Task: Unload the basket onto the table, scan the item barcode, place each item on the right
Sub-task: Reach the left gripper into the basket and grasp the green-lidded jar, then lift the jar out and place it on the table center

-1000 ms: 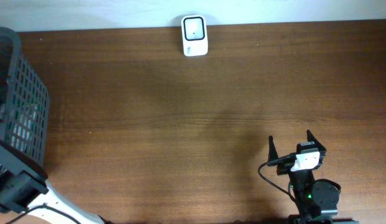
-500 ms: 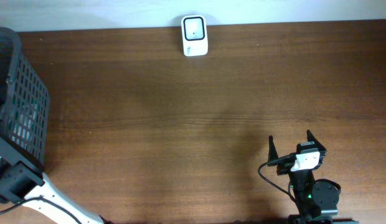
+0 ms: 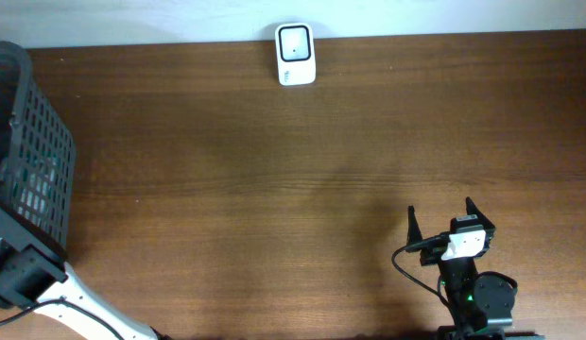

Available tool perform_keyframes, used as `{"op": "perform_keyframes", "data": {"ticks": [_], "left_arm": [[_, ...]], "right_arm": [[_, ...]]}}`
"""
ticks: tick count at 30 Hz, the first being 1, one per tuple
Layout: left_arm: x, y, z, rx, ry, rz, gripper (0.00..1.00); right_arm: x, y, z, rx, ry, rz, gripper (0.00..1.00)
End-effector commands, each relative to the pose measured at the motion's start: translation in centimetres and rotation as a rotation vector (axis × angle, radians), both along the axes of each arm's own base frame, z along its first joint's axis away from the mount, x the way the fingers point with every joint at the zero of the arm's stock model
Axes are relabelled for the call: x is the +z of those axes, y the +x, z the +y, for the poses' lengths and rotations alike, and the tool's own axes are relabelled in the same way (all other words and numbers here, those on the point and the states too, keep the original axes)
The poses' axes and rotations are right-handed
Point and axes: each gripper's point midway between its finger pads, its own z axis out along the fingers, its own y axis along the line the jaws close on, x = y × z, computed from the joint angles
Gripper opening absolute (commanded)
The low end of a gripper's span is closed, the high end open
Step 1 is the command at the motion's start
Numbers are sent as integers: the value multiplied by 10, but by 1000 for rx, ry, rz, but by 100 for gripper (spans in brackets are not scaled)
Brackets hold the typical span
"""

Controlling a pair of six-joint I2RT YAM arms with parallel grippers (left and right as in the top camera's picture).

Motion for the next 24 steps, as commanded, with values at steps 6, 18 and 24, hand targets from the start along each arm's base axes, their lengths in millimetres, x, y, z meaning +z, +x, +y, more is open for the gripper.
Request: {"op": "perform_keyframes", "data": {"ticks": [6, 18, 24], "left_arm": [[161, 7, -24, -45, 184, -216, 62], [369, 39, -230, -500, 292, -616, 60], [336, 67, -361, -774, 125, -523, 63]], "right_arm": [[-3, 0, 1, 5, 0, 3, 98], [-3, 0, 1, 5, 0, 3, 98], [-3, 0, 1, 5, 0, 3, 98]]}}
